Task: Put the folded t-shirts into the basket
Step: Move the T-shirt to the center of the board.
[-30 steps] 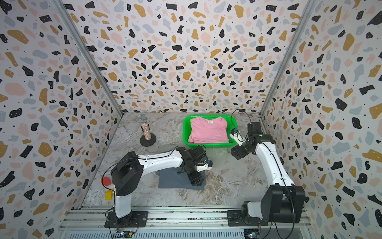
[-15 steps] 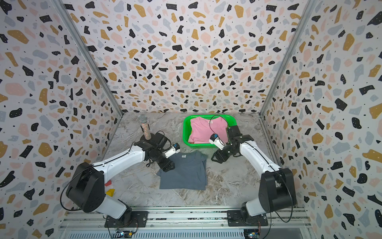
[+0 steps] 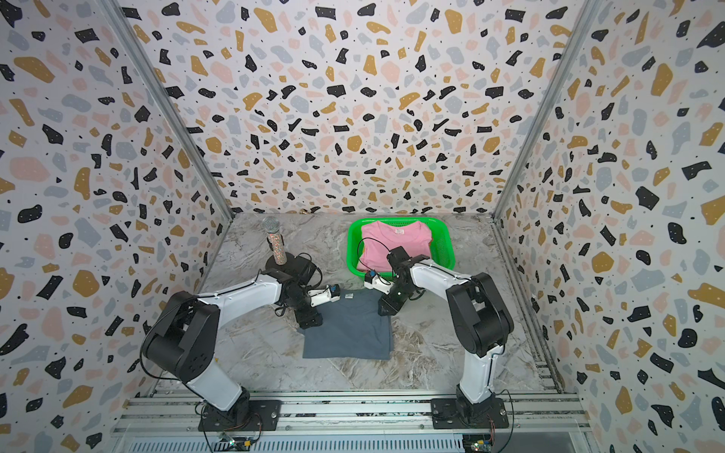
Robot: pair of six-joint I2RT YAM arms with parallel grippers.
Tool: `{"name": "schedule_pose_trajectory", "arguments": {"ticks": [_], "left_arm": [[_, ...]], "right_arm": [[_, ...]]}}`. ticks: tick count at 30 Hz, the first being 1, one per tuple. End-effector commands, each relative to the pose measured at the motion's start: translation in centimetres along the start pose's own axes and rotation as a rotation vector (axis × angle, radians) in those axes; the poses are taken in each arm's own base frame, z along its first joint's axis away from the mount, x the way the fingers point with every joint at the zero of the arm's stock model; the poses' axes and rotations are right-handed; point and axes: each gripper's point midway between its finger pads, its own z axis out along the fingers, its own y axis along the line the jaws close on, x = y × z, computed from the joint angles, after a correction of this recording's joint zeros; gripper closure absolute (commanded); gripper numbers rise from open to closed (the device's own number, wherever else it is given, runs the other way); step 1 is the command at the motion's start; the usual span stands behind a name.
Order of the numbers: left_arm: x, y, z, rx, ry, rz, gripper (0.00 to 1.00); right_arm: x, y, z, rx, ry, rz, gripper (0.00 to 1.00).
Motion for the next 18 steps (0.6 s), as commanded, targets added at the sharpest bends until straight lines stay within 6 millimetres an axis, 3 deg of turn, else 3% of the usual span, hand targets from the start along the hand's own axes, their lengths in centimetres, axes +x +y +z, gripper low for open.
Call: {"name": "schedule_pose_trajectory", "arguments": {"ticks": [1, 7, 14, 18], "left_arm": [[1.7, -2.0, 0.5, 0.039, 0.065, 0.105, 0.19], [2.1, -4.9, 0.7, 0.084, 0.12, 0.159, 0.2], [1.0, -8.5, 0.3, 0.102, 0.109, 0.207, 0.2], [-0.4, -9.2, -1.0, 0.095, 0.044, 0.169, 0.18]], "right_arm": [[2.4, -1.8, 0.0, 0.112, 0.12, -0.016, 0.64], [6.0, -3.0, -0.3, 0.222, 0.236, -0.028, 0.7], [9.3, -0.4, -1.3, 0.197, 0.258, -0.019, 0.73], [9.5, 0.9, -2.4, 0.182, 0.224, -0.033, 0.71]]}}
